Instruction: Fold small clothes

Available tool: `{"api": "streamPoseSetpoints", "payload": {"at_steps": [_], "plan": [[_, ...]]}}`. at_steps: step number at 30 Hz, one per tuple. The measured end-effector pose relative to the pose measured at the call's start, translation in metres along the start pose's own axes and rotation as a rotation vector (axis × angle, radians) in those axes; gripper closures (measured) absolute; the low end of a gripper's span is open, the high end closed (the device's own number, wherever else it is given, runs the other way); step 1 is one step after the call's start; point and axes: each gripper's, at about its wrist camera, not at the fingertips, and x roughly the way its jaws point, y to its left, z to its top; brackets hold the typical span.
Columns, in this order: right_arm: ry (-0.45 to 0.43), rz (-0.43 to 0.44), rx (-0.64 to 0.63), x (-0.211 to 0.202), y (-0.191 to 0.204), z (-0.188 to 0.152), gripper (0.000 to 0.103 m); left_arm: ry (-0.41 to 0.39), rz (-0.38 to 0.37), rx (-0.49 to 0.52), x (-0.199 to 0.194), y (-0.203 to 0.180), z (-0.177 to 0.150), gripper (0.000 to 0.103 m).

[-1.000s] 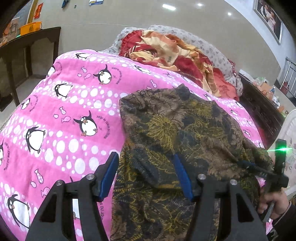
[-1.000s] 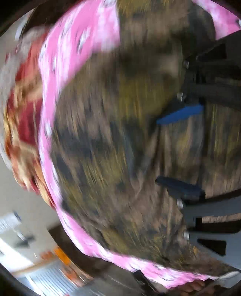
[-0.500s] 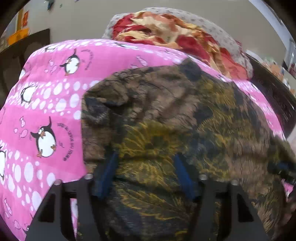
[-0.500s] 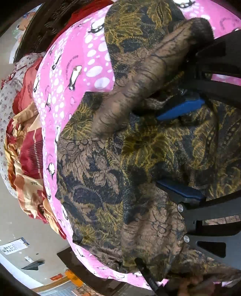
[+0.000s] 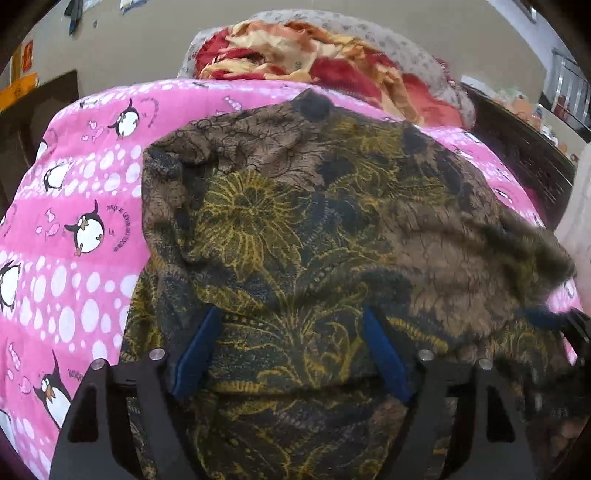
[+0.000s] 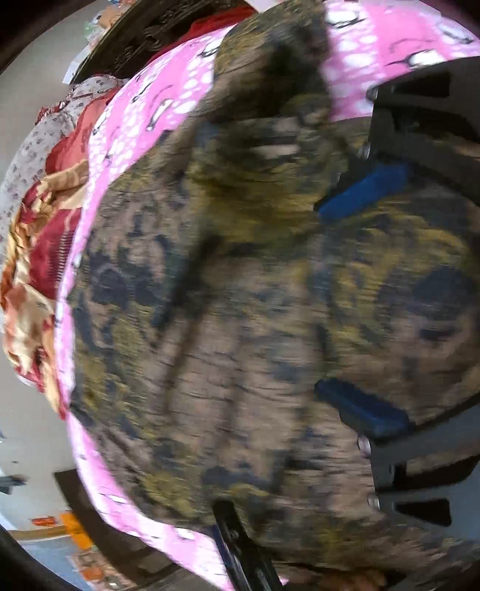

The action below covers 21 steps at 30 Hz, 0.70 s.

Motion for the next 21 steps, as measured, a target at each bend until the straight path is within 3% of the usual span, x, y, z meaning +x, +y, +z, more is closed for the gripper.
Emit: {"api": "streamPoseSetpoints", "payload": {"at_steps": [2, 5, 6, 10, 12, 14, 15, 16, 18, 21], "plan": [[-0.026, -0.024, -0.047, -0.01, 0.003, -0.02, 0.0, -0.01, 0.008, 0.013, 0.001, -0.003, -0.002, 0.021], [-0.048, 0.019, -0.03, -0.03, -0.005, -0.03, 0.002, -0.004, 0.015, 0.051, 0.005, -0.011, -0.006, 0.013], [-0.1, 0.051, 0.007, -0.042, -0.012, -0.024, 0.006, -0.002, 0.019, 0.055, 0.004, -0.013, -0.007, 0.012], [-0.226, 0.118, 0.093, -0.052, -0.018, 0.022, 0.007, -0.012, -0.021, 0.024, 0.004, -0.01, -0.006, 0.012], [-0.206, 0.115, 0.106, -0.032, -0.014, 0.043, 0.012, -0.018, -0.047, 0.001, 0.004, -0.003, -0.004, 0.012], [-0.12, 0.114, 0.135, 0.009, -0.02, 0.062, 0.022, -0.02, -0.059, -0.012, 0.003, 0.0, -0.005, 0.012], [-0.072, 0.116, 0.151, 0.029, -0.026, 0.066, 0.022, -0.02, -0.056, -0.009, 0.004, -0.001, -0.005, 0.012], [-0.118, 0.13, 0.137, 0.032, -0.026, 0.067, 0.021, -0.016, -0.046, -0.002, 0.005, -0.004, -0.005, 0.012], [-0.083, 0.151, 0.091, 0.031, -0.014, 0.071, 0.003, -0.013, -0.032, 0.009, 0.005, -0.005, -0.006, 0.012], [-0.013, 0.076, -0.014, 0.024, 0.006, 0.073, 0.002, -0.011, -0.029, 0.012, 0.005, -0.005, -0.006, 0.011]]}}
